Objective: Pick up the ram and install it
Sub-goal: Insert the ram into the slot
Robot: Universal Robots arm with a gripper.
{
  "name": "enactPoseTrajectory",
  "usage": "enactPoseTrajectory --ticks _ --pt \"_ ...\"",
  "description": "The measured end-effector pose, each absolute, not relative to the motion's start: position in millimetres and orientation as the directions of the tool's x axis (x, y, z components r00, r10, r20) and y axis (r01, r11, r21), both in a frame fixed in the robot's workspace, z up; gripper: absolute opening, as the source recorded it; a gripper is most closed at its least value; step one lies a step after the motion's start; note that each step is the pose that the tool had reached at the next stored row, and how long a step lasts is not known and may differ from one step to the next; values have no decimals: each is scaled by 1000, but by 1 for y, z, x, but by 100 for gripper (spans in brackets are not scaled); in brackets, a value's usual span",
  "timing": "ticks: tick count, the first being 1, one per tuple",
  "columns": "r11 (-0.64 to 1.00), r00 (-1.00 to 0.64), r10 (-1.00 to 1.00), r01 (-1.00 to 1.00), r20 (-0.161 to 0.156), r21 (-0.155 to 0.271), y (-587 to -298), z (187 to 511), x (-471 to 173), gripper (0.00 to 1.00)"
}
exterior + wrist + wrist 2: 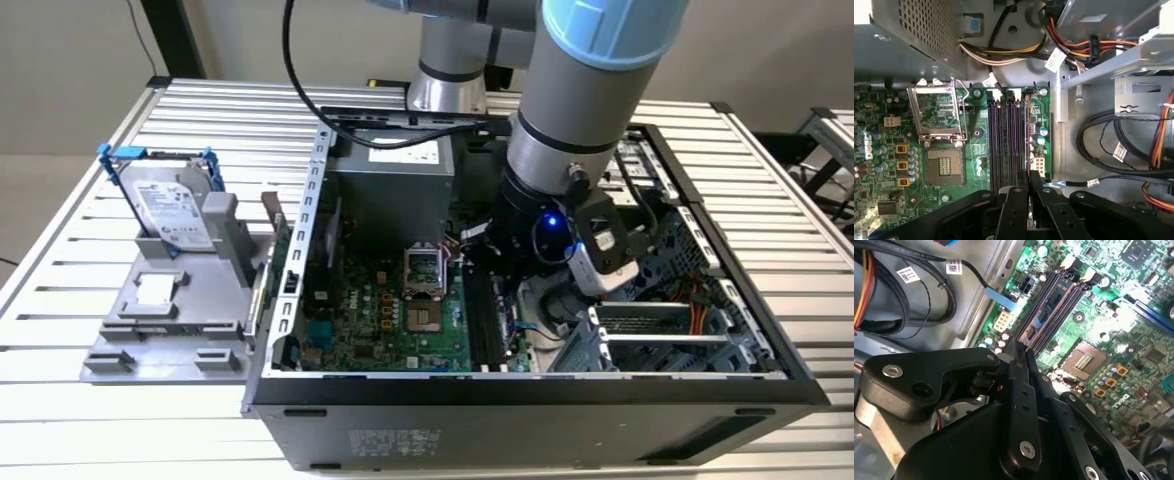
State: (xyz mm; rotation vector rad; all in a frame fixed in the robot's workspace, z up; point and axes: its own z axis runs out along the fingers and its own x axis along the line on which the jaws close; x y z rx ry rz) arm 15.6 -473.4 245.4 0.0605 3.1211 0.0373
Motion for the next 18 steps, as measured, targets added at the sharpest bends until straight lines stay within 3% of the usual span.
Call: enactPoseTrajectory --ticks 18 --pt "999 -999 31 31 -18 24 -477 230 15 0"
